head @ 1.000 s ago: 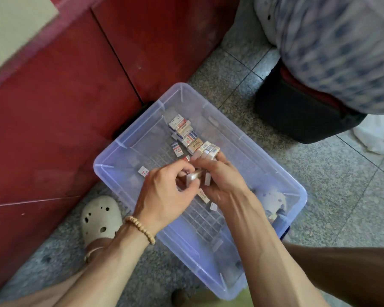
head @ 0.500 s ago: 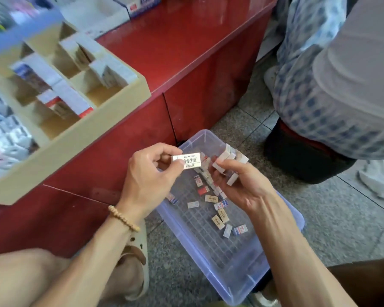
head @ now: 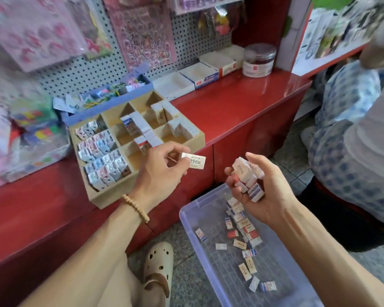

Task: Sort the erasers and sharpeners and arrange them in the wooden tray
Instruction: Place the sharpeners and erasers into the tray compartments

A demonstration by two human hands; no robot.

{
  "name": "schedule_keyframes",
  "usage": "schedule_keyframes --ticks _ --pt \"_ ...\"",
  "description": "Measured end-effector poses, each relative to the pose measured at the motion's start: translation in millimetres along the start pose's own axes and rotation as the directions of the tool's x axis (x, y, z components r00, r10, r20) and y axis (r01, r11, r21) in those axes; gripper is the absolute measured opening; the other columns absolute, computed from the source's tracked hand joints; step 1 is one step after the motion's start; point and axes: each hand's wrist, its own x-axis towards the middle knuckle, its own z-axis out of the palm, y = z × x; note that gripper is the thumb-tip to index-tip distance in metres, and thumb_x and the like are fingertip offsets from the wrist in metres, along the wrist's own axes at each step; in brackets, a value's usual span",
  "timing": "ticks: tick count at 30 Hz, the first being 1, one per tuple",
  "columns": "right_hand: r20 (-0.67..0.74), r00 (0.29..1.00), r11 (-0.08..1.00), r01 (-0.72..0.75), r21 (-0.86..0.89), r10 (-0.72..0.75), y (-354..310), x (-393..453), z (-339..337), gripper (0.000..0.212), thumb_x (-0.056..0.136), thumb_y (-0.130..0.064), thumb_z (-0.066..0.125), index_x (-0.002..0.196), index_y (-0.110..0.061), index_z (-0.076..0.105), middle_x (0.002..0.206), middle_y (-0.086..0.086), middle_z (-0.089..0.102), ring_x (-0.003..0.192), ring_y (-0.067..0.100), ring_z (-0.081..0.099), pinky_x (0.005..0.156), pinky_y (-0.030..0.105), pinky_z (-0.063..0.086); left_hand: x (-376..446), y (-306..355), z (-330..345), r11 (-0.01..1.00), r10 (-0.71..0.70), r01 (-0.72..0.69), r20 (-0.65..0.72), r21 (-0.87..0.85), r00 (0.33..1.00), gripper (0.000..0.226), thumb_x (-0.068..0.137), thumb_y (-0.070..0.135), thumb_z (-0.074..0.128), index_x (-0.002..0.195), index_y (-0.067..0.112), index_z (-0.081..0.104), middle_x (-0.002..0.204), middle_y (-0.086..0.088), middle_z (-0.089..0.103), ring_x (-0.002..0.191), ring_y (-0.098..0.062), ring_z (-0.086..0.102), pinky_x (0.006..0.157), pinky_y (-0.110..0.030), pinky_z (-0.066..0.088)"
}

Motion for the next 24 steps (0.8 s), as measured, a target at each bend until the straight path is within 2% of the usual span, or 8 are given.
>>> schedule_keyframes --ticks 2,4,6,11,14,17,22,24 --pt "0.008 1.0 0.997 0.0 -0.072 0.001 -6.7 8.7 7.1 0.023 0.09 -0.021 0.054 0.1 -0.001 0.058 0.077 0.009 0.06 0.06 0.015 0.057 0.041 0.018 0.042 12.1 4.8 -12.5 0.999 0.029 -0.028 -0.01 0.039 1.0 0.019 0.092 0.011 0.064 0.092 0.029 0.066 0.085 -0.003 0.071 0.07 -0.017 0.071 0.058 -0.035 0.059" --pt "0.007 1.0 0.99 0.025 -0.142 -0.025 -12.9 20.0 15.2 0.021 0.094 -0.018 0.048 0.095 0.0 0.06 0.08 0.01 0.06 0.06 0.015 0.057 0.041 0.02 0.041 27.3 7.7 -24.6 0.997 0.037 -0.035 -0.034 0.068 0.999 0.017 0.091 0.013 0.066 0.095 0.029 0.065 0.091 0.001 0.068 0.072 -0.015 0.071 0.062 -0.036 0.06" --pt "0.025 0.997 0.978 0.082 -0.192 -0.079 -20.3 31.6 24.6 0.017 0.095 -0.015 0.048 0.09 -0.003 0.061 0.087 0.013 0.06 0.06 0.017 0.058 0.042 0.022 0.042 48.2 10.2 -36.3 0.994 0.036 -0.029 -0.068 0.109 0.997 0.016 0.089 0.015 0.07 0.097 0.027 0.064 0.093 0.0 0.067 0.076 -0.019 0.071 0.067 -0.038 0.061" --pt "0.121 0.987 0.955 0.131 -0.267 -0.102 -37.3 51.5 43.1 0.023 0.101 -0.015 0.049 0.102 0.002 0.065 0.086 0.015 0.063 0.063 0.019 0.059 0.042 0.023 0.043 108.0 10.6 -55.6 0.949 0.028 0.012 -0.123 0.314 0.992 0.014 0.083 0.016 0.076 0.086 0.024 0.066 0.087 0.004 0.066 0.081 -0.017 0.068 0.072 -0.031 0.057" --pt "0.141 0.984 0.956 0.142 -0.256 -0.109 -43.1 63.9 46.7 0.025 0.101 -0.015 0.048 0.104 0.003 0.066 0.084 0.014 0.065 0.062 0.018 0.059 0.042 0.023 0.043 142.4 5.3 -58.4 0.868 0.021 0.029 -0.097 0.495 0.995 0.013 0.083 0.018 0.076 0.083 0.023 0.064 0.083 0.007 0.064 0.082 -0.012 0.064 0.072 -0.023 0.05" --pt "0.145 0.982 0.954 0.152 -0.258 -0.117 -44.8 75.9 47.0 0.023 0.101 -0.015 0.049 0.101 0.0 0.066 0.089 0.016 0.065 0.063 0.018 0.059 0.043 0.024 0.043 173.7 -1.7 -59.1 0.771 0.007 0.022 -0.043 0.637 0.999 0.011 0.083 0.018 0.077 0.086 0.021 0.066 0.084 0.007 0.064 0.087 -0.014 0.062 0.075 -0.026 0.049" --pt "0.176 0.978 0.954 0.152 -0.26 -0.108 -44.7 89.0 43.7 0.023 0.1 -0.014 0.05 0.109 0.002 0.064 0.092 0.015 0.067 0.065 0.021 0.059 0.045 0.026 0.044 204.7 -19.2 -52.6 0.721 -0.021 -0.012 0.04 0.693 0.999 0.015 0.082 0.017 0.078 0.084 0.02 0.064 0.083 0.006 0.062 0.088 -0.017 0.063 0.081 -0.033 0.053" --pt "0.209 0.973 0.952 0.157 -0.262 -0.103 -47.0 92.6 42.2 0.024 0.1 -0.016 0.051 0.103 -0.001 0.07 0.095 0.016 0.067 0.067 0.022 0.061 0.047 0.027 0.044 210.7 -27.0 -46.9 0.716 -0.007 -0.026 0.046 0.697 0.999 0.017 0.081 0.016 0.078 0.081 0.021 0.062 0.082 0.005 0.06 0.088 -0.018 0.062 0.083 -0.035 0.054"
